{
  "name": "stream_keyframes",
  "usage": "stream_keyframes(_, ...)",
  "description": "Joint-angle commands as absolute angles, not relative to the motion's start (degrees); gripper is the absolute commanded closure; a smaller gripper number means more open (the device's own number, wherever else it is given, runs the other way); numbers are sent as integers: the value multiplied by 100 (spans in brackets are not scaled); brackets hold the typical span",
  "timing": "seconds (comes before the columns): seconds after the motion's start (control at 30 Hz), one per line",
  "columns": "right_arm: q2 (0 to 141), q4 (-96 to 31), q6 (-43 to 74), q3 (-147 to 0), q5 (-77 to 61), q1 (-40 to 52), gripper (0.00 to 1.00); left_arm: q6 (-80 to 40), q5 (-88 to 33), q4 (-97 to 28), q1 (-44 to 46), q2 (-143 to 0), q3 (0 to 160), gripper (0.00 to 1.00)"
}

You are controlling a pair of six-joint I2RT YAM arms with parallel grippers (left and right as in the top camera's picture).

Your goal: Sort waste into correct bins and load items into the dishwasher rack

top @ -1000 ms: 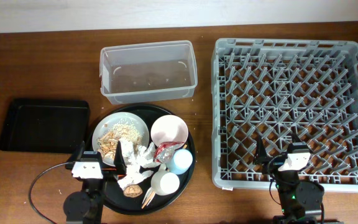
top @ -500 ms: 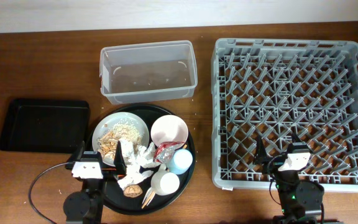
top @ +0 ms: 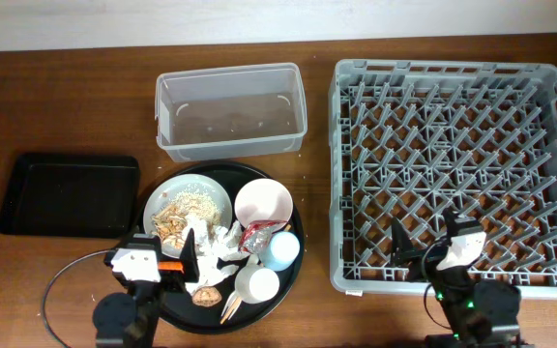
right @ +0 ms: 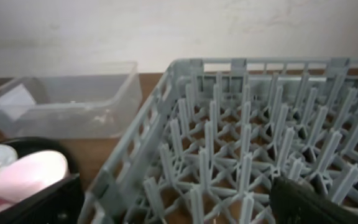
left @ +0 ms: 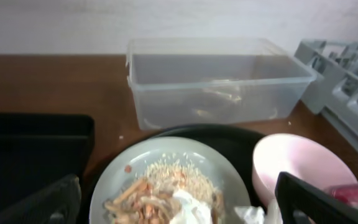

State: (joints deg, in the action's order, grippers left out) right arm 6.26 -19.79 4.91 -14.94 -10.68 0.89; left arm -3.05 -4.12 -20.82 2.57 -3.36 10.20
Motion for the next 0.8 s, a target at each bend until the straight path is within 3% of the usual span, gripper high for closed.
stream_keyframes(0.0,1374,-2541,543,-2390,-1273,69,2,-386,-519,-2515,279,-989,1918,1)
stream_keyframes(0.27,3697,-5052,475,-4807,-1264,67,2,-381,-1079,-3861,285,-3601,4257,1)
stream_keyframes(0.43,4685,-5645,495,-5207,-1457,67,2,-379,-1238,-5376,283,-5225,5586,1)
stream_keyframes(0.57,5092,-5878,502,-5207,-1288,67,2,-381,-1380,-5295,285,-5983,5588,1)
stream_keyframes(0.63,5216,-5944,502,-5207,-1288,67,2,-379,-2038,-4945,307,-6329,5588,1)
stream_keyframes(0.77,5380,-5951,502,-5207,-1288,67,2,-198,-2180,-4694,858,-7113,5588,1)
